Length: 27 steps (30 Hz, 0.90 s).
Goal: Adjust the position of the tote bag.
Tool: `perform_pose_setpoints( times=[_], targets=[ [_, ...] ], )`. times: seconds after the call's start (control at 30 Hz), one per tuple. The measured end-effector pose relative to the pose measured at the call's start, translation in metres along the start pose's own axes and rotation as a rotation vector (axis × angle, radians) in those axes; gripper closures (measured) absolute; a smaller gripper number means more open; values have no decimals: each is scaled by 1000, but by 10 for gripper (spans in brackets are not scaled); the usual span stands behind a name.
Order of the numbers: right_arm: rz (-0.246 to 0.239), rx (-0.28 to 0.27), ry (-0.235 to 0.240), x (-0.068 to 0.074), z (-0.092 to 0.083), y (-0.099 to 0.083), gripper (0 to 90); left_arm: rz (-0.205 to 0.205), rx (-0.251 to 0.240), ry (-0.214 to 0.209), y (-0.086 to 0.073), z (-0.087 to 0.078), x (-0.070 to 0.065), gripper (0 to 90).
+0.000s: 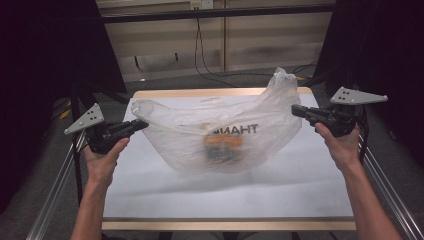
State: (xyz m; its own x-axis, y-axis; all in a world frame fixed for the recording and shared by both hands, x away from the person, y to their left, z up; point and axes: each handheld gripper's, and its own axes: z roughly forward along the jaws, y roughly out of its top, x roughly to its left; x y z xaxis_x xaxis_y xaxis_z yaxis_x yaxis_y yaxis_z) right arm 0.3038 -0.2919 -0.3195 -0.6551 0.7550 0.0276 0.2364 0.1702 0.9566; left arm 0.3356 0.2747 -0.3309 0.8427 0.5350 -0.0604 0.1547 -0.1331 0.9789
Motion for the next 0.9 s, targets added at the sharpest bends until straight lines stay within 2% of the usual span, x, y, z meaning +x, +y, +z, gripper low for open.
perform_pose_setpoints(
  times=[0.03, 0.1, 0.13, 0.2, 0.27, 0.4, 0.57, 0.67, 0.77, 0.83, 0.9],
  targets=[
    [-6, 7, -2, 1, 2, -1, 900, 17, 14, -9, -2, 1, 1, 898],
    [-8, 16, 10, 2, 6, -5, 900, 15, 29, -24, -4, 4, 1, 898],
    [-10, 25, 5, 2, 8, -8, 900, 22, 41, -17, -5, 4, 0, 898],
    [-3, 30, 8, 2, 11, -13, 900, 34, 42, -33, -5, 4, 1, 898],
    [6, 31, 16, 0, 13, -18, 900, 31, 41, -38, -6, 5, 0, 898],
    [25, 38, 12, -3, 14, -27, 900, 24, 70, -33, -13, 10, 1, 898],
    [39, 59, 12, -7, 17, -39, 900, 13, 101, -48, -21, 21, 2, 898],
    [41, 74, 29, -7, 22, -46, 900, 41, 149, -65, -25, 28, 0, 897],
    [26, 107, 33, -3, 29, -52, 900, 45, 180, -87, -30, 35, -2, 898],
    [19, 120, 33, -1, 32, -55, 900, 49, 194, -87, -31, 38, -4, 897],
    [17, 135, 27, 0, 34, -57, 900, 65, 239, -85, -38, 45, -4, 897]
  ],
)
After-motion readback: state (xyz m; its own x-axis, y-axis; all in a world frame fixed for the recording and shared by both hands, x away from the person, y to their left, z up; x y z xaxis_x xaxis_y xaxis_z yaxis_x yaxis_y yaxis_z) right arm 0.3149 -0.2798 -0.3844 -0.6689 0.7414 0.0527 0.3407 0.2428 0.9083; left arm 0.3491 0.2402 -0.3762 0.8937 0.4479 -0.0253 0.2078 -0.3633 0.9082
